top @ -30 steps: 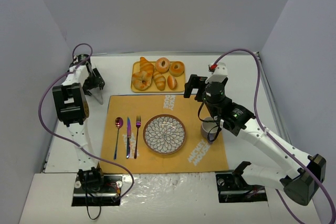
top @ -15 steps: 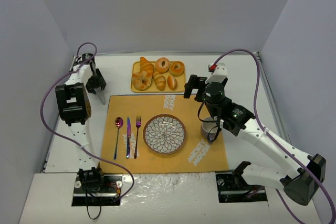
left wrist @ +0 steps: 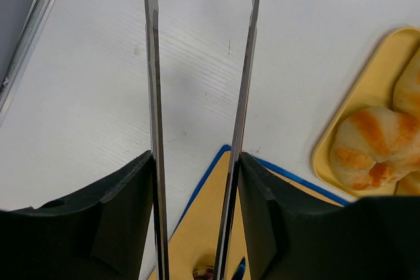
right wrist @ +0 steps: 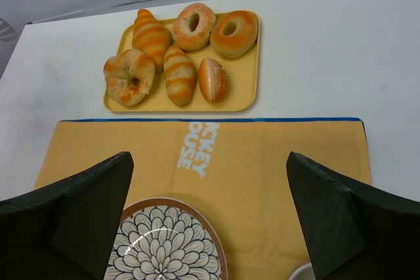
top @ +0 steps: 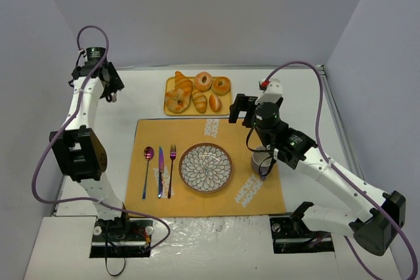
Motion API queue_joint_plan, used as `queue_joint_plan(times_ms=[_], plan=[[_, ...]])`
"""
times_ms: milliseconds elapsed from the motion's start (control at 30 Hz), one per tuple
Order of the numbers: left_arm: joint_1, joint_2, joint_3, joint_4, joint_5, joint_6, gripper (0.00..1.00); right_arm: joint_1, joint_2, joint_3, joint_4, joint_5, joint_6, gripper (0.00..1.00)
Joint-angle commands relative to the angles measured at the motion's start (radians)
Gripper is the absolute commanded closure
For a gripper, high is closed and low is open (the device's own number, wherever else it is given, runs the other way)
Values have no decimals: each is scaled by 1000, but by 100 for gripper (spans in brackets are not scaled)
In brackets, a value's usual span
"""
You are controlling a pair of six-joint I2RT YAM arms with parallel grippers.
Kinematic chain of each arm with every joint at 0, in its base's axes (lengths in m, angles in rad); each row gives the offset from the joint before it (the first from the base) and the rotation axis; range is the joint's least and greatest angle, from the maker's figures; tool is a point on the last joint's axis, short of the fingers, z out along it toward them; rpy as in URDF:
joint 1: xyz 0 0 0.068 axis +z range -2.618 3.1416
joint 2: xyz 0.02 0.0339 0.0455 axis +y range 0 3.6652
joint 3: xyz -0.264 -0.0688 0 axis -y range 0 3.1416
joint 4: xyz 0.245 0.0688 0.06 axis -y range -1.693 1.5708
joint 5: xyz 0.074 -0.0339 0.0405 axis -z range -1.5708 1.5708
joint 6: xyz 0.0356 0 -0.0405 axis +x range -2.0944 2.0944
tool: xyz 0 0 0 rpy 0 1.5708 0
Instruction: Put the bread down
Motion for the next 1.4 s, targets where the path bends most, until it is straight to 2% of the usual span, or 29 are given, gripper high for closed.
queue_joint_plan(times_ms=[0,133,333,433,533,633,1133,1367], plan=[[-29,-105,-25,-2,-32,7,54,-6,14,26,77,-6,10,0],[-75,-160,-41,-19,-25,24,54,-5,19,24,77,-7,11,0],[-213,-215,-54,-45,-20,55,53,-7,19,19,77,3,11,0],[-268,-225,-60,-52,-13,63,53,-7,21,18,77,4,14,0],[-320,-212,-61,-58,3,64,47,-8,25,16,77,1,19,0],[-353,-198,-70,-44,6,56,47,-7,25,17,77,-2,19,0],[-438,-123,-89,-6,14,21,48,-7,11,10,69,-3,23,0],[-475,-134,-138,0,-37,6,48,-7,5,7,64,6,26,0]])
